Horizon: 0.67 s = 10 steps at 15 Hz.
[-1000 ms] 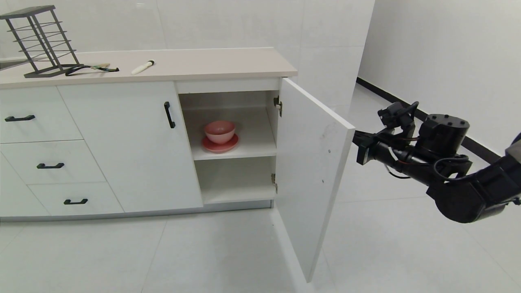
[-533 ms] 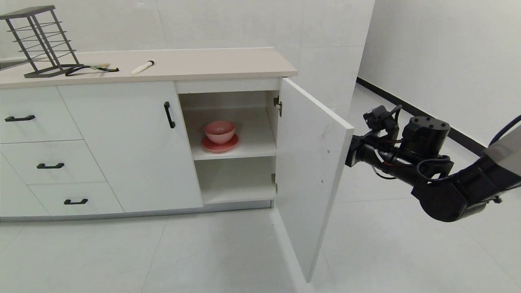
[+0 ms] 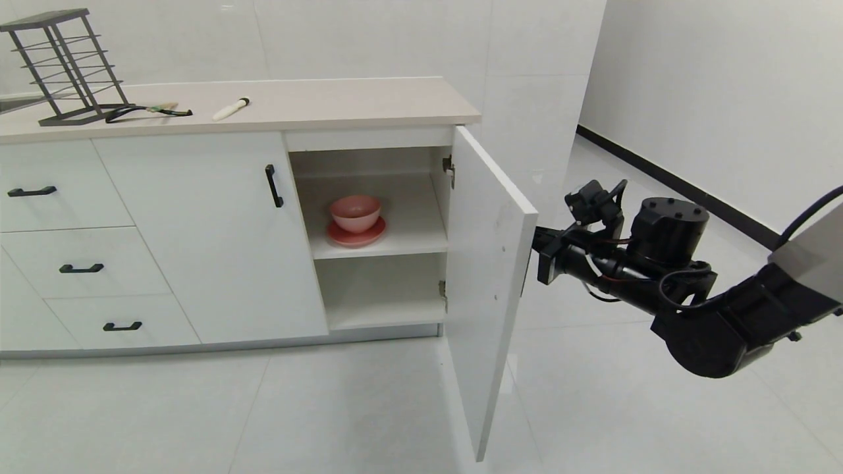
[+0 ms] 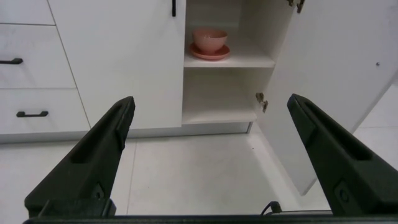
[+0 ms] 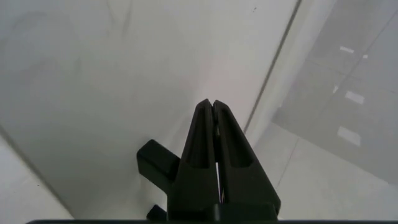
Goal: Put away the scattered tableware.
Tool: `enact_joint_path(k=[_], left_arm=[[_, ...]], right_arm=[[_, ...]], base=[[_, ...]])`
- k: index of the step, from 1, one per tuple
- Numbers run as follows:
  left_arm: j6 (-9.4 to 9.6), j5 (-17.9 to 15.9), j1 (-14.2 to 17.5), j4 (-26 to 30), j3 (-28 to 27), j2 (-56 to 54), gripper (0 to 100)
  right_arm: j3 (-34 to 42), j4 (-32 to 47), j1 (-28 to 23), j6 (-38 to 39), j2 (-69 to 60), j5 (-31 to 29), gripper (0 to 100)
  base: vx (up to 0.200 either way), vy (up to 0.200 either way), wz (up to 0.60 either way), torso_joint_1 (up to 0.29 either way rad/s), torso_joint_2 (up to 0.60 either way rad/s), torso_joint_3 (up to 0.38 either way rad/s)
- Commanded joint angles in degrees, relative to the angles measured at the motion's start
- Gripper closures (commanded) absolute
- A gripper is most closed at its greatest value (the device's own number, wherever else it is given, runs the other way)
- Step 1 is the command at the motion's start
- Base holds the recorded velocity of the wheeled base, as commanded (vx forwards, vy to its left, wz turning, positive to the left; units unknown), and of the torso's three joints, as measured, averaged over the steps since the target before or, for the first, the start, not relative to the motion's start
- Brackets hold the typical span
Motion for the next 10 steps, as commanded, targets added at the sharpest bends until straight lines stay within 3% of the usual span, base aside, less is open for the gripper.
enact_joint_path(k=[1, 10], left_arm=[[0.08, 0.0, 0.0, 0.0, 0.0, 0.0, 0], [-0.19, 0.4, 0.0, 0.0, 0.0, 0.0, 0]], right_arm=[[-0.7, 0.0, 2.4, 0.0, -0.1, 0.2, 100], [-11.4, -0.2, 9.6, 0.0, 7.9, 0.4, 100]], base=[[0.000, 0.000, 0.00, 0.000, 0.00, 0.000], [0.000, 0.000, 0.00, 0.000, 0.00, 0.000]])
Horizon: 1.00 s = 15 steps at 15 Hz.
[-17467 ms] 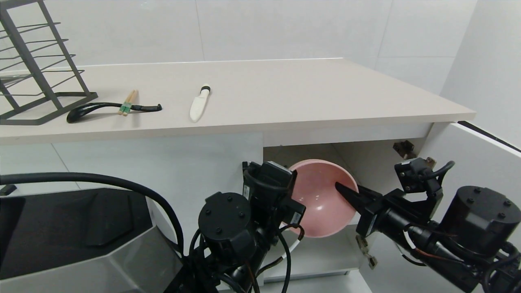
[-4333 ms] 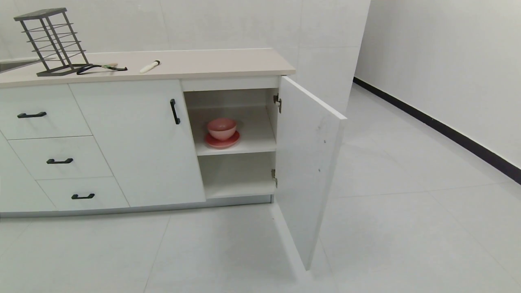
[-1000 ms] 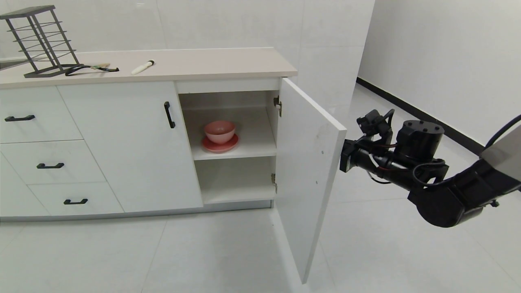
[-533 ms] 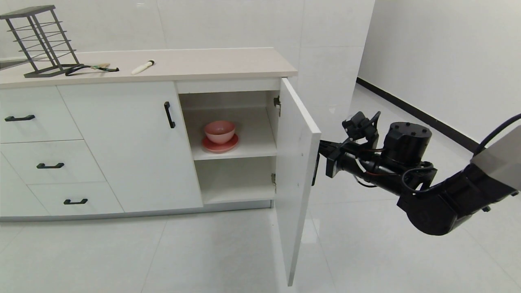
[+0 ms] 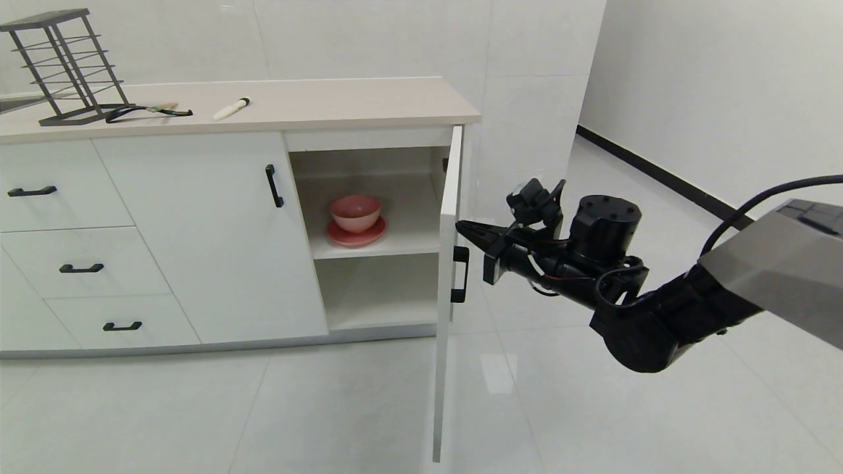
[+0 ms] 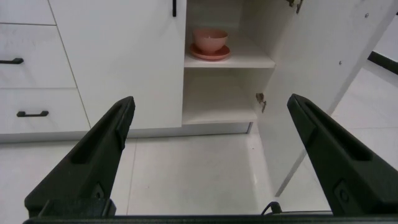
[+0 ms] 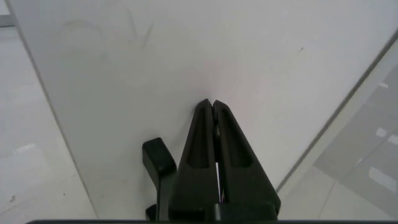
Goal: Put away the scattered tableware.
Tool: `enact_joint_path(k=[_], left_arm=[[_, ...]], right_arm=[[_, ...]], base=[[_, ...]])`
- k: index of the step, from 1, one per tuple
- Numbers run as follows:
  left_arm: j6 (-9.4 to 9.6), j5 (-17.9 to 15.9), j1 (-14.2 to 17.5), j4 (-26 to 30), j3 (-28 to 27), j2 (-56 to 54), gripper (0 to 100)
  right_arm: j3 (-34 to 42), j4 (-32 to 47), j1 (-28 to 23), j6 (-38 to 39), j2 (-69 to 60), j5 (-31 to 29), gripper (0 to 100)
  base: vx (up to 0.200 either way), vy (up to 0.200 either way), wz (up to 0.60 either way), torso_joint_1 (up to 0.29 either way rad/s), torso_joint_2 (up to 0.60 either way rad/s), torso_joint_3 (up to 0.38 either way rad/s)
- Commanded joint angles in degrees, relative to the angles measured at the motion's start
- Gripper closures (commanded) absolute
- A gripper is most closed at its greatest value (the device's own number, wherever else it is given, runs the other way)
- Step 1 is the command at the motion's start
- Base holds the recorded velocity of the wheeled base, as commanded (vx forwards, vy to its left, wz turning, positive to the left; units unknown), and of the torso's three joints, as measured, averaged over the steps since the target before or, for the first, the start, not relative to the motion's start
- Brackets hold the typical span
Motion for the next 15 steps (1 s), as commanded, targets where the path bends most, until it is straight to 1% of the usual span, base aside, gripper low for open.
enact_joint_path(k=[1, 4, 5, 6, 8, 11, 13, 15], left_arm=[[-0.02, 0.1, 0.0, 0.0, 0.0, 0.0, 0], [-0.02, 0.1, 0.0, 0.1, 0.0, 0.0, 0], [-0.02, 0.1, 0.0, 0.1, 0.0, 0.0, 0], [0.07, 0.1, 0.0, 0.1, 0.0, 0.0, 0], [0.34, 0.1, 0.0, 0.1, 0.0, 0.0, 0], [0.07, 0.1, 0.0, 0.0, 0.0, 0.0, 0], [-0.02, 0.2, 0.0, 0.0, 0.0, 0.0, 0], [-0.02, 0.5, 0.0, 0.0, 0.0, 0.0, 0]], right_arm=[[-2.6, 0.0, 1.5, 0.0, 3.0, 0.1, 100], [-8.2, -0.7, 2.4, 0.0, 6.7, 0.6, 100], [-8.2, -0.7, 2.4, 0.0, 6.7, 0.6, 100], [-11.8, -2.2, 3.0, 0.0, 8.9, 1.8, 100], [-13.4, -2.3, 3.0, 0.0, 10.6, 1.9, 100], [-16.3, -2.3, 3.0, 0.0, 13.1, 1.9, 100], [-18.5, -2.4, 3.0, 0.0, 14.6, 1.9, 100], [-18.8, -2.5, 3.0, 0.0, 14.8, 1.9, 100]], base=[[0.000, 0.000, 0.00, 0.000, 0.00, 0.000], [0.000, 0.000, 0.00, 0.000, 0.00, 0.000], [0.000, 0.000, 0.00, 0.000, 0.00, 0.000], [0.000, 0.200, 0.00, 0.002, 0.00, 0.002], [0.000, 0.200, 0.00, 0.002, 0.00, 0.007], [0.000, 0.200, 0.00, 0.002, 0.00, -0.002], [0.000, 0.000, 0.00, 0.000, 0.00, 0.000], [0.000, 0.000, 0.00, 0.000, 0.00, 0.000]])
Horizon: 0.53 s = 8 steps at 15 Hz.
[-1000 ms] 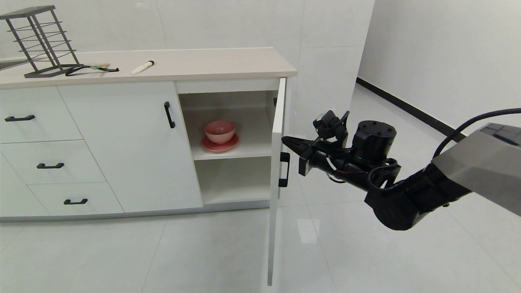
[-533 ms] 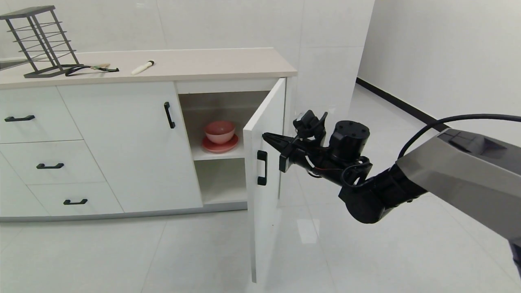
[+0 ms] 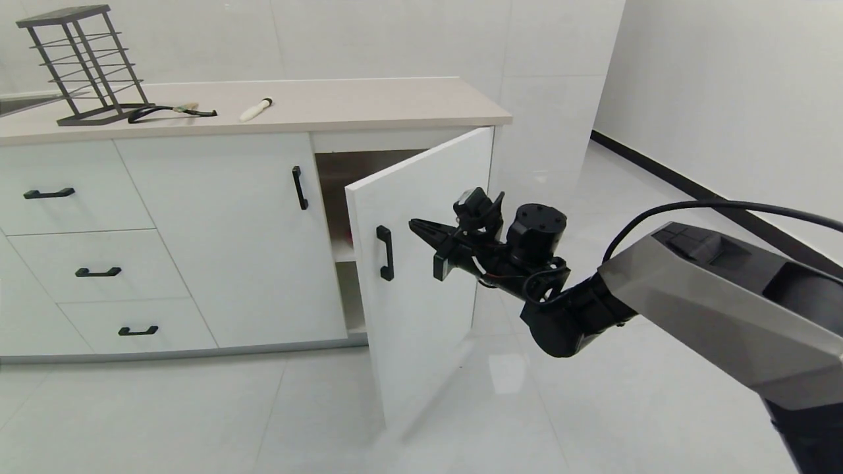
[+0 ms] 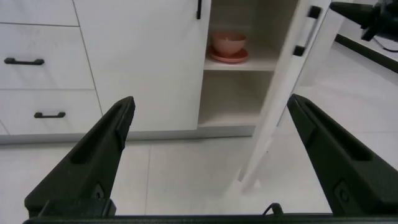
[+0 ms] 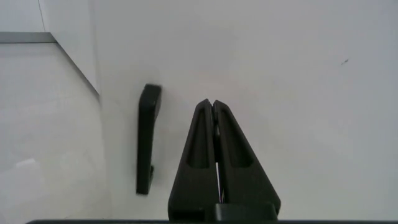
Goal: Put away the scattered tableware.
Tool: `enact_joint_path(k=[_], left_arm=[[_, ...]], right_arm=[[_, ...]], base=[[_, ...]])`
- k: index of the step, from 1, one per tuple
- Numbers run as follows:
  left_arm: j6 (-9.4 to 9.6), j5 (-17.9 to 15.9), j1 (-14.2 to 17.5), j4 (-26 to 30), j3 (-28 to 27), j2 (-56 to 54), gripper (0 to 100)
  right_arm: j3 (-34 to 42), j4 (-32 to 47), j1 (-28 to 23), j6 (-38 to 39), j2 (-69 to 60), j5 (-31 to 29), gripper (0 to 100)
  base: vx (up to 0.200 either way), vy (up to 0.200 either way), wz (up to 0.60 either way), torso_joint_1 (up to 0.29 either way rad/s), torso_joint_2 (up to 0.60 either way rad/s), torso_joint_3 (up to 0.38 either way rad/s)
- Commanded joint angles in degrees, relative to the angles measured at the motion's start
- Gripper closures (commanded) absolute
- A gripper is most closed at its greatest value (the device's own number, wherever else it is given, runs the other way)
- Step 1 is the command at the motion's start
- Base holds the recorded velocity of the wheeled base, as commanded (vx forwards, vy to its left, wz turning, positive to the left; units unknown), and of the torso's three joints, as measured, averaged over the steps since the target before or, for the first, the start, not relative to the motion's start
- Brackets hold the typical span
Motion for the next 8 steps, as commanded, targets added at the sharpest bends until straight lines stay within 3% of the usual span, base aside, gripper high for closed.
enact_joint_path(k=[1, 3, 5, 8], left_arm=[[-0.04, 0.0, 0.0, 0.0, 0.0, 0.0, 0], [-0.13, 0.0, 0.0, 0.0, 0.0, 0.0, 0], [-0.04, 0.0, 0.0, 0.0, 0.0, 0.0, 0], [0.22, 0.0, 0.0, 0.0, 0.0, 0.0, 0]], right_arm=[[-0.1, -0.4, -0.2, 0.0, 0.3, 0.0, 100], [4.6, -1.6, -0.5, 0.3, -5.3, -0.1, 100], [15.2, -2.9, -1.6, 0.8, -14.1, -0.5, 100], [43.7, -4.1, -7.3, 1.0, -39.2, -0.5, 100]], base=[[0.000, 0.000, 0.00, 0.000, 0.00, 0.000], [0.000, 0.000, 0.00, 0.000, 0.00, 0.000], [0.000, 0.000, 0.00, 0.000, 0.00, 0.000], [0.000, 0.000, 0.00, 0.000, 0.00, 0.000]])
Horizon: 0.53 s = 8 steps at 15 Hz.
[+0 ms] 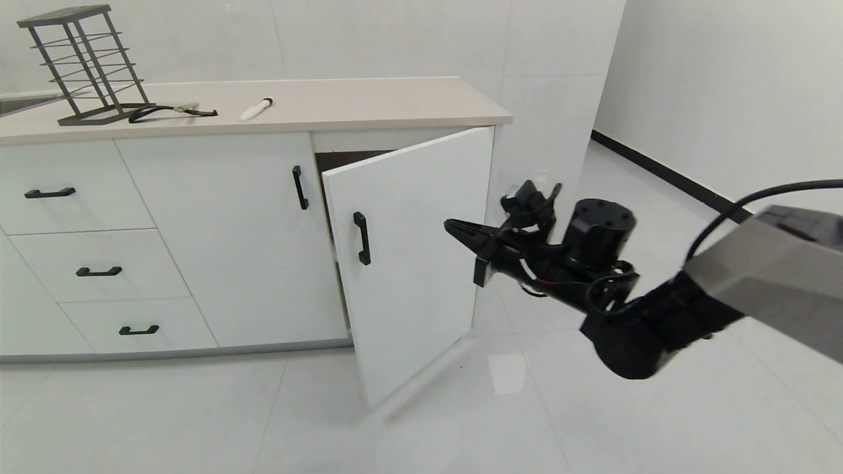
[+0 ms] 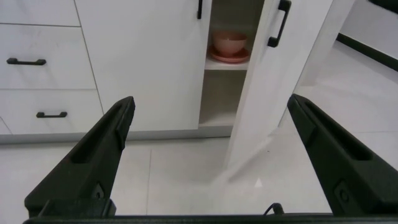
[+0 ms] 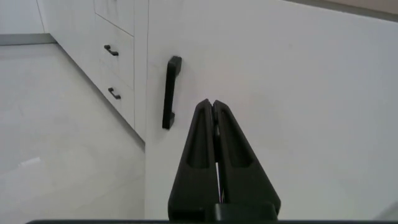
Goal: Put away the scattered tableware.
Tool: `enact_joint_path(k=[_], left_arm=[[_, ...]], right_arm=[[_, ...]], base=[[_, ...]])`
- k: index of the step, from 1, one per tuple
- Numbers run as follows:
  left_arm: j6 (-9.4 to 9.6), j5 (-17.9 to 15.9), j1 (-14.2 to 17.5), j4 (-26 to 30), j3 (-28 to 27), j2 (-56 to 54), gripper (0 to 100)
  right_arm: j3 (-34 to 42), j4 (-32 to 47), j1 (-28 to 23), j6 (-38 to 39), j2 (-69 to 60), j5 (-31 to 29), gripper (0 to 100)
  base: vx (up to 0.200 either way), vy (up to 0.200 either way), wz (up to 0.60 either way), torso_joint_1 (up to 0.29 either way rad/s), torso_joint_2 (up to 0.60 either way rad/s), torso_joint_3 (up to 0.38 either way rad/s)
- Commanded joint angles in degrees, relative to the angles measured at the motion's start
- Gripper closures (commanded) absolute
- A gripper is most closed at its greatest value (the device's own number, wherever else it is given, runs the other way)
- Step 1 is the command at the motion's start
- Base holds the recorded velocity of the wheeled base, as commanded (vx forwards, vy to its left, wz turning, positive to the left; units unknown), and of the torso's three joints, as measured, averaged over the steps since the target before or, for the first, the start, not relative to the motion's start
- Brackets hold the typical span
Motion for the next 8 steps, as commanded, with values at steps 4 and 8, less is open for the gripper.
enact_joint_path(k=[4, 8], left_arm=[[-0.23, 0.0, 0.0, 0.0, 0.0, 0.0, 0], [-0.23, 0.0, 0.0, 0.0, 0.0, 0.0, 0]], right_arm=[[45.3, 3.5, -24.0, 0.3, -60.5, 0.0, 100], [51.8, 10.2, -31.7, 0.0, -86.7, -0.7, 100]], base=[[0.000, 0.000, 0.00, 0.000, 0.00, 0.000], [0.000, 0.000, 0.00, 0.000, 0.00, 0.000]])
